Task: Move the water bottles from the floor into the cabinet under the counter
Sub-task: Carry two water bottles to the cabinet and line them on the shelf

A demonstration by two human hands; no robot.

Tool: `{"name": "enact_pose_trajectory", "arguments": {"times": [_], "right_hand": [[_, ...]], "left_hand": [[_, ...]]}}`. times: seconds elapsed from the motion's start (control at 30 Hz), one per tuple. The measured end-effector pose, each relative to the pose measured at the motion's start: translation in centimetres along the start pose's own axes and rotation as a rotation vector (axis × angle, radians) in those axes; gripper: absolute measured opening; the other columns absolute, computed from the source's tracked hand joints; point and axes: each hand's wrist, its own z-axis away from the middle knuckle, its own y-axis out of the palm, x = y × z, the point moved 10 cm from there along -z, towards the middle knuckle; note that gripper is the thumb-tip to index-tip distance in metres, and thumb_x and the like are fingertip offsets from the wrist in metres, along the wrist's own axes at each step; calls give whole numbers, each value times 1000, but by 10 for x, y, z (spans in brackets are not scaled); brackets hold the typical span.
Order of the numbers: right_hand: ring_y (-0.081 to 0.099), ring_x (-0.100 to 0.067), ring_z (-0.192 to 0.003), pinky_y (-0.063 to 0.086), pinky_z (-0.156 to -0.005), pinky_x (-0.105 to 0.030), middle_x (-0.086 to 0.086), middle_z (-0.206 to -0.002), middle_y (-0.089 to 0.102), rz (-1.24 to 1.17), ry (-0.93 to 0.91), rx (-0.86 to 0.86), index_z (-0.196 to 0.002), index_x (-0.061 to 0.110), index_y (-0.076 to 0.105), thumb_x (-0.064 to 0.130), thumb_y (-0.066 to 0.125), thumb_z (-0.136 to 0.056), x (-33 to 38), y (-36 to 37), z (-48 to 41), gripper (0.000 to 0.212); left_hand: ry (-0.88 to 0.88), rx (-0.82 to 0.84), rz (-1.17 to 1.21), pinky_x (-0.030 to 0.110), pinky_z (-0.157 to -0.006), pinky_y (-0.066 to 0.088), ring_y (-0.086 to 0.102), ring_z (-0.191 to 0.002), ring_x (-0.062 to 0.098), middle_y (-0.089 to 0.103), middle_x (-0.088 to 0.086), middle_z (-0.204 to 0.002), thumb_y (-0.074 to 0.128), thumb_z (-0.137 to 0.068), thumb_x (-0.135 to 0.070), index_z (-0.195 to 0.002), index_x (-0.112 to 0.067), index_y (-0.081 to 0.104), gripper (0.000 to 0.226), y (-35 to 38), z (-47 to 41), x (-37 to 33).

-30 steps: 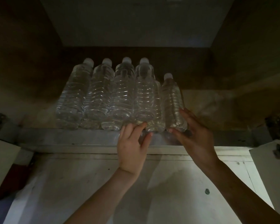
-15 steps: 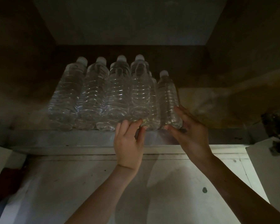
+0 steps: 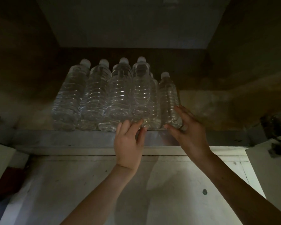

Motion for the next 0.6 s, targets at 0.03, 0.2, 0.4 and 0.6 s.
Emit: {"name": "enact_pose_trajectory", "arguments": {"times": [0.03, 0.2, 0.4, 0.6], "right_hand": [[40, -10, -139, 40, -114, -38, 9, -152, 44, 9, -4, 3, -146, 28, 48, 33, 77, -84, 2, -1, 0, 69], [37, -4, -135, 37, -114, -30, 9, -152, 43, 45, -73, 2, -145, 25, 48, 30, 76, -86, 18, 1, 4, 66], [25, -1, -139, 24, -120, -36, 7, -146, 48, 80, -197, -29, -139, 16, 56, 28, 75, -86, 46, 13, 12, 57], [37, -12, -138, 17, -120, -30, -6, -139, 58, 166, -267, -47, -132, 10, 61, 29, 75, -86, 59, 28, 15, 52]], "left_hand": [[7, 12, 2, 18, -73, 41, 46, -83, 11, 53, -5, -81, 75, -85, -16, -106, -14, 75, 21, -1, 1, 0], [-27, 38, 87, 6, -88, 36, 59, -89, 13, 62, -7, -94, 75, -85, -13, -104, -16, 74, 19, -16, 5, 7], [-115, -36, 127, 3, -88, 34, 57, -95, 9, 51, -21, -99, 66, -86, -28, -100, -22, 71, 17, -38, 11, 25], [-138, -117, 69, 1, -92, 27, 46, -96, 6, 53, -11, -101, 67, -82, -33, -103, -17, 71, 27, -52, 7, 42]]}}
